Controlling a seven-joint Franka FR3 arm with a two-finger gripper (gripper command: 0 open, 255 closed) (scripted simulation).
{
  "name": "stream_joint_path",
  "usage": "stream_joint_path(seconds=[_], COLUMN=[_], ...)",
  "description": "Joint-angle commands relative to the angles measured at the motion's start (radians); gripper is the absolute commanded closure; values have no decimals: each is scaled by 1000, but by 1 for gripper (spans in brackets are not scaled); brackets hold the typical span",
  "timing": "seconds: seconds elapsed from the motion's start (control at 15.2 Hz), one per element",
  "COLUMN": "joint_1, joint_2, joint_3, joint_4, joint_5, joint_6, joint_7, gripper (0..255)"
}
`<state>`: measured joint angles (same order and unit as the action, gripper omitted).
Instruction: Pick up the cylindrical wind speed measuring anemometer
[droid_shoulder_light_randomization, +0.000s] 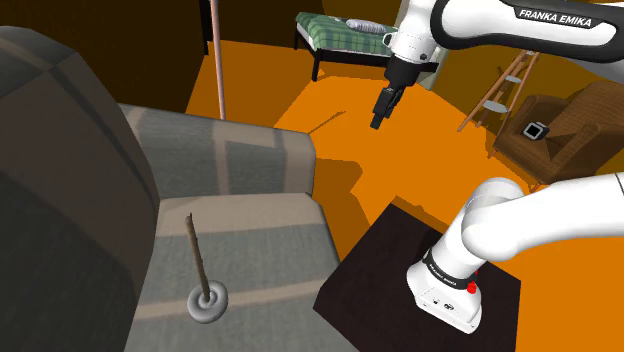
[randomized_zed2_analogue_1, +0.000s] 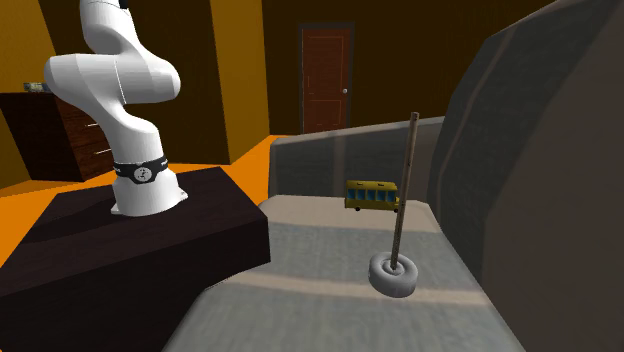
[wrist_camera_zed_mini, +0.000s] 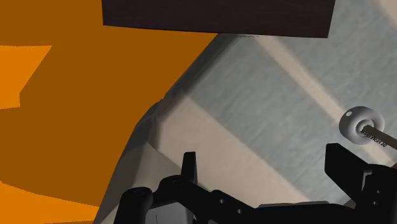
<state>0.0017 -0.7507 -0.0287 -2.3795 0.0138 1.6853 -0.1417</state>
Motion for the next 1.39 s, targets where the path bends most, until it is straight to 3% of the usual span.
stream_joint_path(seconds=[0.0,0.66,0.99,1.32], joint_1=[0,25,16,-25], joint_2=[0,1,84,215], joint_3=[0,288,442,604], joint_4=[0,-65,-26,60], joint_5=[0,143,187,185], joint_6=[0,113,183,250], joint_7=[0,430,648,876], gripper=[0,0,0,0])
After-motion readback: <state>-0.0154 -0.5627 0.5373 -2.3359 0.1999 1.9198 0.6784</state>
